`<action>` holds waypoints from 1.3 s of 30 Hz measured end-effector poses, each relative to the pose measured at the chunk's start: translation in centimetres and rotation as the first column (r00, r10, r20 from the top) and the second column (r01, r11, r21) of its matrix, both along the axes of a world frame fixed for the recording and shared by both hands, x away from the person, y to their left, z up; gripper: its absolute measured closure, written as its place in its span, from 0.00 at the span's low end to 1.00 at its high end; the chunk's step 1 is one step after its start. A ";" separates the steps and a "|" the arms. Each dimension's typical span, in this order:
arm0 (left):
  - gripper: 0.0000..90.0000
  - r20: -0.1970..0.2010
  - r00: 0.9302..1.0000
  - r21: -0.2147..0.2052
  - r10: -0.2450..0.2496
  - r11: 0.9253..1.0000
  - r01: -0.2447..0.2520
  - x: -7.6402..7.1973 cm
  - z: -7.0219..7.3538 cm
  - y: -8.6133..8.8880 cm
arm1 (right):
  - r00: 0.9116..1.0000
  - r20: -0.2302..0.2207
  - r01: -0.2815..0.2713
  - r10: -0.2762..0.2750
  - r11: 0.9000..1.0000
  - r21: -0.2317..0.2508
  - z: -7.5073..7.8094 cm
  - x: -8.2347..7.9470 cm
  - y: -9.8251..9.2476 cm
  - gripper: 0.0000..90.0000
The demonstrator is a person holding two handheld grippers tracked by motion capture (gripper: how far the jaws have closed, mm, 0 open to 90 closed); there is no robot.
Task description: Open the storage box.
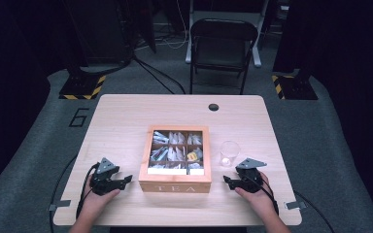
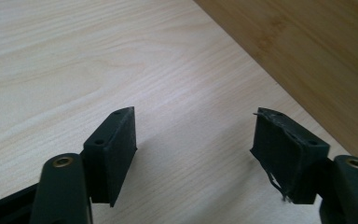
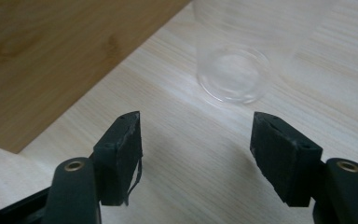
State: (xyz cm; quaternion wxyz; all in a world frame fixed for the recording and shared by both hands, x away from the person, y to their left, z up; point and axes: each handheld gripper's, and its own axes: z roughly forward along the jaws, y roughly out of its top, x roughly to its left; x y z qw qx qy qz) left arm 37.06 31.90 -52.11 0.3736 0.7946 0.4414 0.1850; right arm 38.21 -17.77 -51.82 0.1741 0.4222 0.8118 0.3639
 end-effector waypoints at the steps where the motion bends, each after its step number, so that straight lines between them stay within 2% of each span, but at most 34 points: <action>1: 0.36 -0.001 1.000 -0.015 -0.005 1.000 0.005 -0.2 0.4 0.0 | 1.000 0.005 -0.009 0.009 1.000 0.004 0.3 -0.3 0.3 0.39; 4: 0.37 0.002 1.000 -0.034 -0.008 0.999 0.008 -0.4 0.7 0.0 | 1.000 0.011 -0.014 0.014 1.000 0.006 0.7 -0.5 0.4 0.40; 5: 0.37 0.003 1.000 -0.055 -0.001 0.998 0.002 -0.5 0.9 0.0 | 1.000 0.014 -0.022 0.022 1.000 0.007 0.8 -0.6 0.4 0.41; 10: 0.41 -0.009 1.000 -0.076 -0.020 0.997 0.019 -0.9 1.5 -0.2 | 0.999 0.020 -0.032 0.031 0.998 0.048 1.7 -1.0 0.1 0.44; 11: 0.41 -0.012 0.999 -0.058 -0.038 0.998 0.037 -1.0 1.8 -0.2 | 0.999 0.017 -0.031 0.030 0.998 0.048 1.8 -1.0 0.0 0.44; 15: 0.43 -0.002 0.999 -0.056 -0.040 0.998 0.039 -1.0 2.0 -0.4 | 0.999 0.018 -0.036 0.035 0.998 0.045 2.4 -1.1 -0.2 0.47; 20: 0.46 -0.016 0.998 -0.030 -0.065 0.997 0.065 -1.2 2.7 -0.5 | 0.999 0.006 -0.044 0.043 0.998 0.041 3.3 -1.3 -0.3 0.50; 23: 0.46 -0.019 0.997 -0.032 -0.074 0.997 0.074 -1.3 3.1 -0.5 | 0.999 0.011 -0.049 0.049 0.998 0.026 3.8 -1.4 -0.3 0.52; 24: 0.47 -0.009 0.997 -0.036 -0.071 0.997 0.071 -1.3 3.2 -0.6 | 0.999 0.010 -0.050 0.049 0.998 0.029 3.9 -1.5 -0.3 0.52; 29: 0.47 -0.026 0.995 -0.033 -0.096 0.995 0.095 -1.6 4.0 -0.7 | 0.998 0.001 -0.066 0.066 0.997 0.035 4.6 -2.0 0.1 0.52; 33: 0.47 -0.023 0.994 -0.052 -0.107 0.993 0.106 -1.9 4.7 -0.8 | 0.996 -0.001 -0.093 0.094 0.995 0.046 5.2 -2.3 0.4 0.53; 39: 0.49 -0.007 0.989 -0.041 -0.146 0.989 0.145 -2.3 5.7 -1.1 | 0.988 -0.004 -0.155 0.155 0.987 0.040 6.2 -2.7 1.0 0.54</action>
